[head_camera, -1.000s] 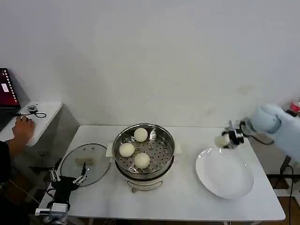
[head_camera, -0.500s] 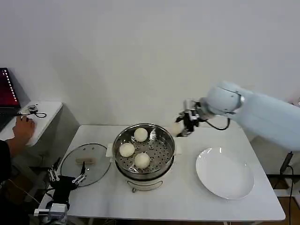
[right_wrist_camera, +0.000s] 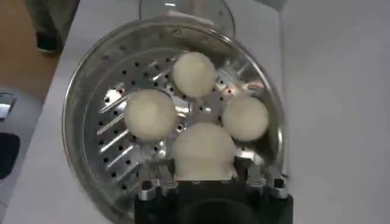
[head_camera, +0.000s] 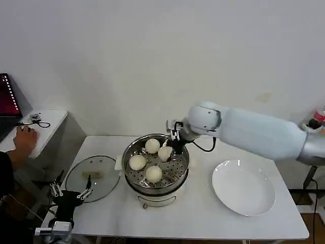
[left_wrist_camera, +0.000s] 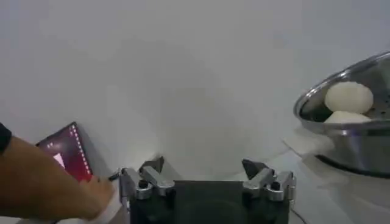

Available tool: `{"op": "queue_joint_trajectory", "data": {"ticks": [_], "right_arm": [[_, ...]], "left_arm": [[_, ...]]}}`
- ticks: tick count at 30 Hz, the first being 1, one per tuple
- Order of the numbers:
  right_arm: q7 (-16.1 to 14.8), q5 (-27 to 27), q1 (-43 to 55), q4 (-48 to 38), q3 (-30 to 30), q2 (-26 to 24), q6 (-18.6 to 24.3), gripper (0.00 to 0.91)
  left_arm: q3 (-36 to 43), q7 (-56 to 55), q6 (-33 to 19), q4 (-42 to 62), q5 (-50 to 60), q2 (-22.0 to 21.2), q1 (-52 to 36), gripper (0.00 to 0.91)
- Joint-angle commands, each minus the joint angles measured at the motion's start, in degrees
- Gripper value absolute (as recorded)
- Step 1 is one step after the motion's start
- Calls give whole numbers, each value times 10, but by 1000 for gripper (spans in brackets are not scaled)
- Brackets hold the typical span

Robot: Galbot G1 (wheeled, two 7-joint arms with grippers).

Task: Take steamed baozi put them in steamer then cover it.

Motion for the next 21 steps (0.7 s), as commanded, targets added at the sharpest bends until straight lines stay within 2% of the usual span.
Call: {"op": "queue_joint_trajectory", "data": {"ticks": [1, 6, 19, 21], "right_arm": [[5, -31, -38, -64, -12, 51, -12, 655], [-5, -58, -34, -70, -16, 46, -9, 665], [-10, -79, -39, -80, -19, 48, -1, 655], [-11, -79, -40, -79, -19, 47, 0, 685]], "left_arm": [[-2, 0, 0, -1, 0, 1, 1, 907], [-1, 0, -1, 0, -1, -1, 2, 907], [-1, 0, -1, -2, -2, -1, 2, 907], [-1, 0, -1, -2, -2, -1, 2, 907]]}}
